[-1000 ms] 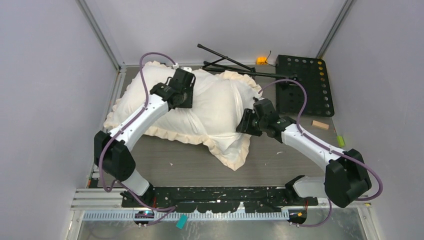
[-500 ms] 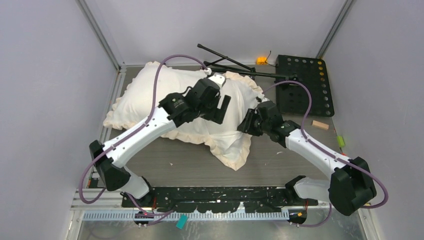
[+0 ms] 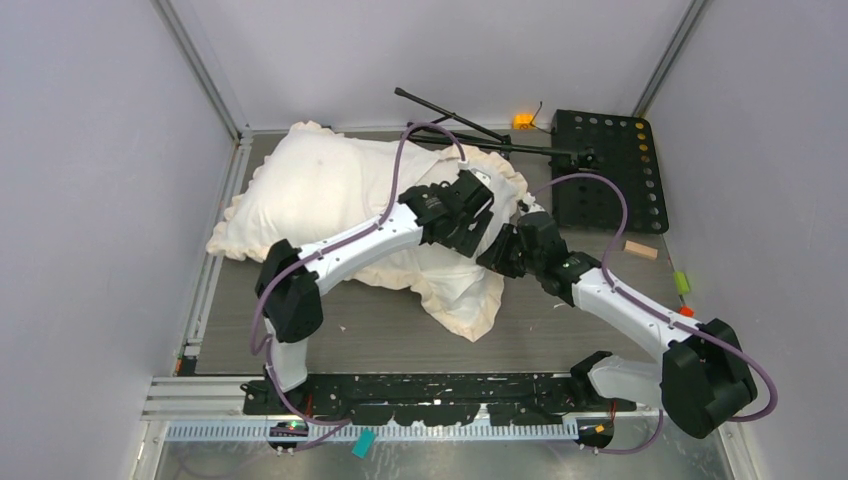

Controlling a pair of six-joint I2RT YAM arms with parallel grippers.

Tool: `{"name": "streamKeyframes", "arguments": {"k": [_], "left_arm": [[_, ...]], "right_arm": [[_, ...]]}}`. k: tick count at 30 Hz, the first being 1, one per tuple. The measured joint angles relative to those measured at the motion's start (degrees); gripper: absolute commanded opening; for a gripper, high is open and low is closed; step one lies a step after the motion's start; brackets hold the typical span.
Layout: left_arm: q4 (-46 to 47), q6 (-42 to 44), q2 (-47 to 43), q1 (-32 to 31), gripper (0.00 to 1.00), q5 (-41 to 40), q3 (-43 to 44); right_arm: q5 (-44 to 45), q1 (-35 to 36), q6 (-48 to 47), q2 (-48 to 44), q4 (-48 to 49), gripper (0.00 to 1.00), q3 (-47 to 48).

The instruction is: Remove the pillowcase from the pillow

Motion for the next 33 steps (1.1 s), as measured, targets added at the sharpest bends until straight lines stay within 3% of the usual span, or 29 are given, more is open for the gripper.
{"name": "streamKeyframes", "arguments": {"k": [9, 13, 33], "left_arm": [[3.1, -5.3, -1.0, 3.6, 0.19, -1.6, -4.6], [4.3, -5.9, -3.6, 4.4, 0.0, -1.4, -6.6], [0.0, -5.3, -10.6, 9.7, 0.0, 4.5, -3.4]], "right_arm": [[1.7, 0.0, 2.5, 0.0, 2.7, 0.23, -2.9], [0.9, 0.0, 2.9, 0.0, 3.7, 0.23, -4.0], [-1.5, 0.0, 2.5, 4.4, 6.0, 0.29, -4.6]]}}
